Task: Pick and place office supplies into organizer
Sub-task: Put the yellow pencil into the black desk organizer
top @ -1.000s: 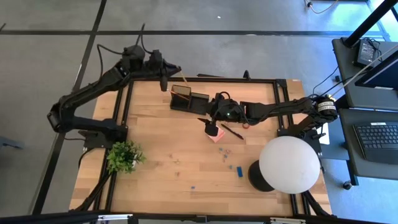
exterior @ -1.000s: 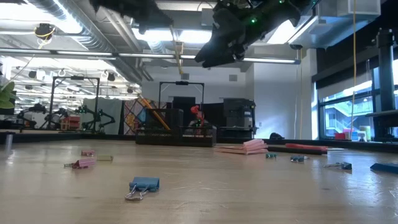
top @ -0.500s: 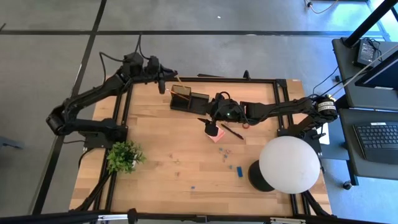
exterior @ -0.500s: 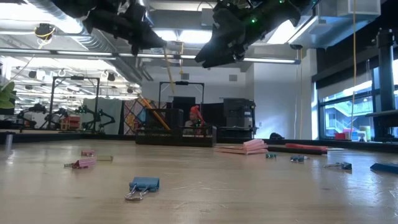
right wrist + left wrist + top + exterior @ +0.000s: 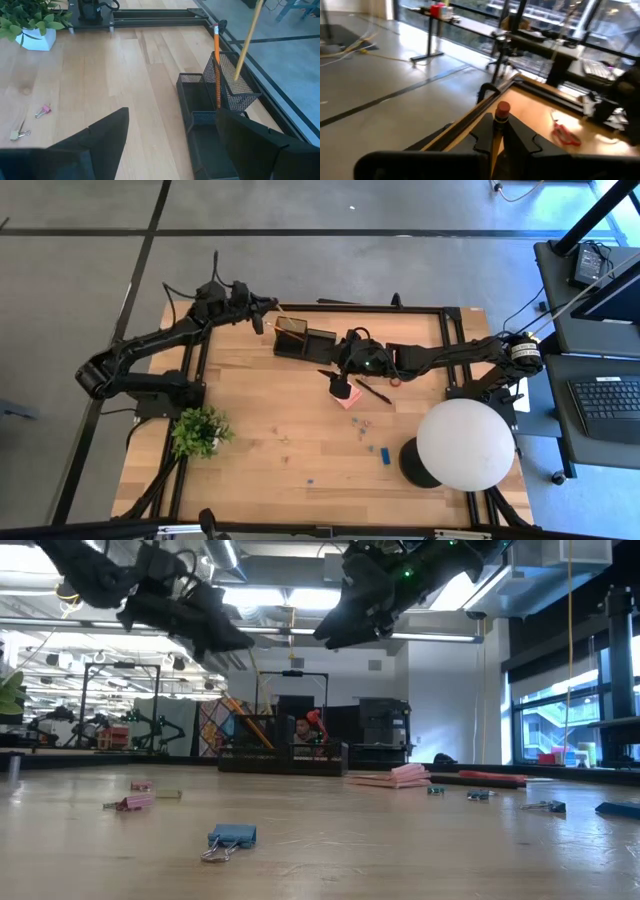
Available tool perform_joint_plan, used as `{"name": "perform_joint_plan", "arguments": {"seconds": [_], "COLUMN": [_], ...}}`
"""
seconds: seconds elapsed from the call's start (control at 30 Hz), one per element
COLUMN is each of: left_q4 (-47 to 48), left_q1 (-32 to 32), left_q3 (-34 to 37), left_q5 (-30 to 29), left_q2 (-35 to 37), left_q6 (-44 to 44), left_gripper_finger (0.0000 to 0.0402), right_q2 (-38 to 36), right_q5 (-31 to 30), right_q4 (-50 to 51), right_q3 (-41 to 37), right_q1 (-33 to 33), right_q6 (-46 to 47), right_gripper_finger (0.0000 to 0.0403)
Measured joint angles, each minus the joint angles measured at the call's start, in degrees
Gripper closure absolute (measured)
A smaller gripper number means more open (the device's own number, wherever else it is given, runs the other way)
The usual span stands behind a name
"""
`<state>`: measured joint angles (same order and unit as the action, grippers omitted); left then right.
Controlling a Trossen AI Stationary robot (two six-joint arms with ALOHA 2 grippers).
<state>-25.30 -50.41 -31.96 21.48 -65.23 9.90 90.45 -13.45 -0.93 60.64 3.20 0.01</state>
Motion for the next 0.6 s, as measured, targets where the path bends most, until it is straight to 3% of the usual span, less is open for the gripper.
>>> {"name": "perform_joint_plan", "arguments": {"seconds": [0.6], "left_q4": [-3.3], "left_q1": [0.0], "left_q3": [6.7], "left_q5": [-3.7], "left_q2": [0.0], "left_q6": [3.7], "left_gripper_finger": [0.0379], "right_q2": [0.0], "right_q5": [0.0], "right_q4": [-0.1], "right_q3": [0.0], "right_q1": [0.0], "right_q6": [-0.2], "right_gripper_finger": [0.0102]}}
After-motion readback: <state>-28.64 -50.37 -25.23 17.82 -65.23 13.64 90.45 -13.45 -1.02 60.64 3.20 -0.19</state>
